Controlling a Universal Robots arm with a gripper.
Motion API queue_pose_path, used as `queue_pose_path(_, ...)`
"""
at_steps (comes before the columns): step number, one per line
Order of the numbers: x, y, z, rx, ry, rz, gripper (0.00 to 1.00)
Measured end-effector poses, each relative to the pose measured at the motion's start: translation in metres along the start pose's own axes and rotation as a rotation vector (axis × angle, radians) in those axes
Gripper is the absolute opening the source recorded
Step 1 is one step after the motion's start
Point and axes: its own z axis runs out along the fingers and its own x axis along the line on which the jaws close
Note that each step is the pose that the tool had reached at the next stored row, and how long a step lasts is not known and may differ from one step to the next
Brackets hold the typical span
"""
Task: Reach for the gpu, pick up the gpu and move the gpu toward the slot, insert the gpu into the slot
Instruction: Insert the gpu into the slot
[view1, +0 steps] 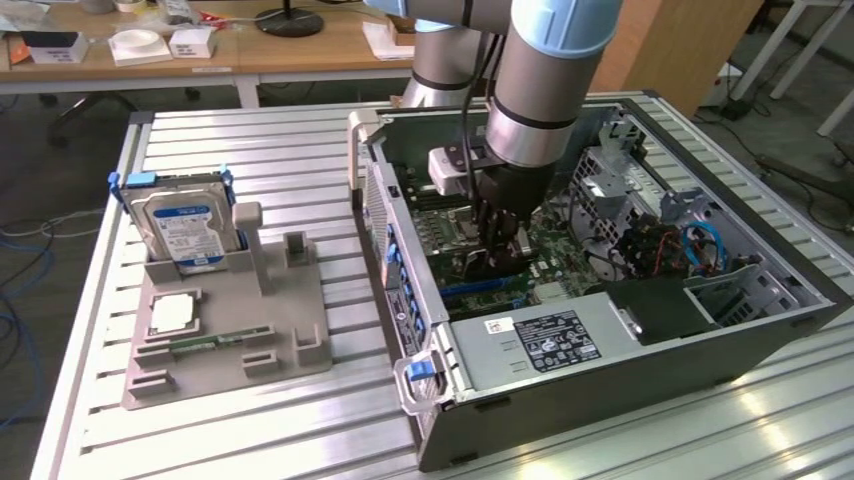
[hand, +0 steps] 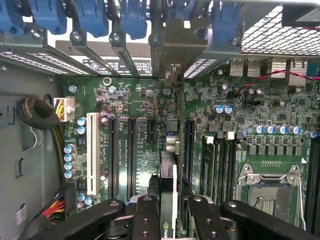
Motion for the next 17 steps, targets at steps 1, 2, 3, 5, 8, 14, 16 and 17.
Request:
queue_pose_path(1, 0.0000, 0.0000, 0.0000, 0.0000, 0.0000, 0.000, 0.26)
queue_pose_path(2, 0.0000, 0.0000, 0.0002, 0.0001, -0.0001, 0.000, 0.26)
queue_pose_path(3, 0.0000, 0.0000, 0.0004, 0.0001, -0.0002, 0.000, 0.26)
queue_pose_path(5, 0.0000, 0.0000, 0.0019, 0.0002, -0.0004, 0.000, 0.26)
queue_pose_path(8, 0.0001, 0.0004, 0.0041, 0.0000, 0.0000, 0.000, 0.26)
queue_pose_path(14, 0.0001, 0.0006, 0.0048, 0.0001, 0.0000, 0.000, 0.26)
queue_pose_path(16, 0.0000, 0.0006, 0.0049, 0.0002, -0.0001, 0.000, 0.26)
queue_pose_path(17, -0.0001, 0.0006, 0.0050, 0.0001, -0.0002, 0.000, 0.26)
